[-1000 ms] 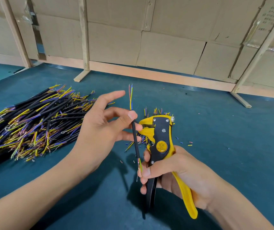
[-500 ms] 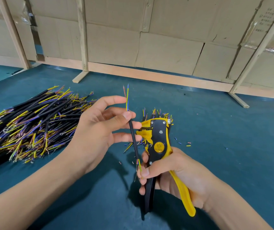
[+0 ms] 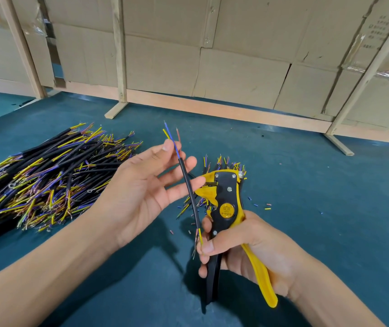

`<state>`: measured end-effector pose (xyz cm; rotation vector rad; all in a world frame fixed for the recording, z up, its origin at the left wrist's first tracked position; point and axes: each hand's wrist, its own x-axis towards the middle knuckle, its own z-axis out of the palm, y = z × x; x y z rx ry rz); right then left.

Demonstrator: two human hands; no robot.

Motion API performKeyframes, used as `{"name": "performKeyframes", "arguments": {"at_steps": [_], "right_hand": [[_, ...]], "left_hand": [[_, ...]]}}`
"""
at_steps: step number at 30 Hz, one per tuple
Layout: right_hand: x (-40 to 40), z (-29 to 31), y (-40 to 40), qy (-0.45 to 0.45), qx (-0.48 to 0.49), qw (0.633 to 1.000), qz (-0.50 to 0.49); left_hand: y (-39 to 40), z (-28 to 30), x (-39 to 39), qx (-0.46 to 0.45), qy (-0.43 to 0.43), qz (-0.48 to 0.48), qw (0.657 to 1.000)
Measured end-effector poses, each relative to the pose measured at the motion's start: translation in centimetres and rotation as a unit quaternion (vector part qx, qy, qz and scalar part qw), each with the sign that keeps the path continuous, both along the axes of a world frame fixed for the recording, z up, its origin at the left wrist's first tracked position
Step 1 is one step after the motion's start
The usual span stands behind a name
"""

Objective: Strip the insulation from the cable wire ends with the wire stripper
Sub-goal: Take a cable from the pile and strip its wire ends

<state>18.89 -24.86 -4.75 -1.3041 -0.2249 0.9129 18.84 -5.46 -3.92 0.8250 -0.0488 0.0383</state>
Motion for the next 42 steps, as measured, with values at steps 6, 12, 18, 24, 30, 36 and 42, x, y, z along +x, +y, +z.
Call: {"name": "performKeyframes", "arguments": {"at_steps": [6, 12, 18, 24, 30, 36, 42], "right_hand": [[-0.1, 0.0, 0.0, 0.004, 0.002, 1.000, -0.007], [0.0, 0.1, -0.1, -0.001, 0.001, 1.000, -0.005], [0.1, -0.3, -0.2, 0.013, 0.009, 1.000, -0.009], [0.2, -0.4, -0.1, 0.018, 0.023, 0.999, -0.015], [0.2, -0.4, -0.1, 0.032, 0.027, 0.999, -0.013], [1.0, 0.1, -1.0, -0.017, 0.025, 0.997, -0.073], [0.9, 0.2, -0.7, -0.096, 0.166, 0.957, -0.217]], "left_hand": [[0.3, 0.9, -0.5, -0.117, 0.076, -0.109, 0.984], [-0.1, 1.2, -0.3, -0.089, 0.038, -0.059, 0.994], [-0.5, 1.2, -0.5, -0.085, 0.055, 0.009, 0.995], [-0.8, 0.4, -1.0, 0.046, -0.029, 0.015, 0.998], [-1.5, 0.4, -1.6, 0.090, -0.122, 0.061, 0.987], [-0.5, 0.0, -1.4, 0.394, -0.188, 0.282, 0.855], [-0.2, -0.9, -1.4, 0.533, -0.216, 0.226, 0.786]]}}
